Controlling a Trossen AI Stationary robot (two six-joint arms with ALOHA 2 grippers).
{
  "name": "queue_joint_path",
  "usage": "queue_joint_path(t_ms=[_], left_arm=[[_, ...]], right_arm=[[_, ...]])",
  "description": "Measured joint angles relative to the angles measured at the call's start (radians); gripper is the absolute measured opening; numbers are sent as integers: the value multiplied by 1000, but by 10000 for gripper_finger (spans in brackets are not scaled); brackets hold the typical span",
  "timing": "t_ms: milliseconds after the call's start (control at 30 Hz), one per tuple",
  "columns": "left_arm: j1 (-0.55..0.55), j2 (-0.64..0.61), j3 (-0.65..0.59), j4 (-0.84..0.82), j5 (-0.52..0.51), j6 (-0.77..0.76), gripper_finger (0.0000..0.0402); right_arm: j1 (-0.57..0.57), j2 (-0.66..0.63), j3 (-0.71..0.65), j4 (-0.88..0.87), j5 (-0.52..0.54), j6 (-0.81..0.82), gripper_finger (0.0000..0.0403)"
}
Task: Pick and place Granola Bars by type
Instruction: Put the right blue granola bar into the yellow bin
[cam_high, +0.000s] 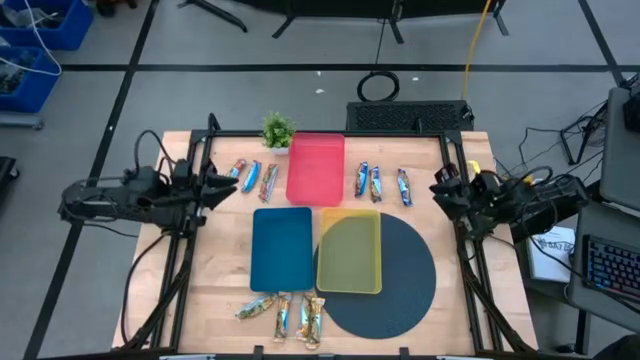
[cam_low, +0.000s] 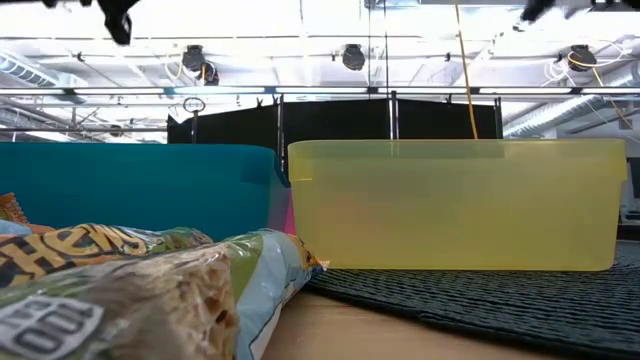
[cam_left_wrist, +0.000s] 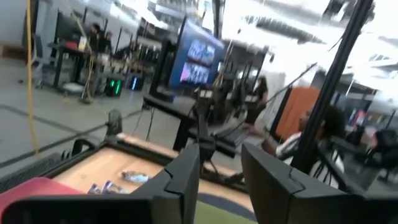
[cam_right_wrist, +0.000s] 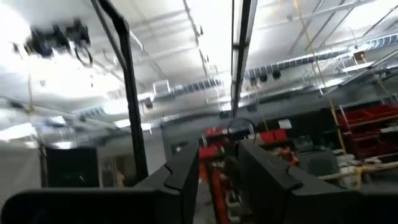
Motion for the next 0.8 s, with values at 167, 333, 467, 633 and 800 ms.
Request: queue_joint_path(t_ms=[167,333,467,633,800], left_arm=[[0,137,177,-170,-26,-10,146],[0,213,275,-307,-94,-3,167],[1,236,290,-305,-99,-4,186],[1,239,291,-307,-71,-44,201],[1,240,291,-309,-29,-53,203]], right_arm=[[0,155,318,-420,171,-21,128],[0,303,587,-794,653,68,151],[0,376,713,-973,924,148,176],[-42,443,748,-1015,1081,172,206],[-187,544,748,-885,1038,125,214]])
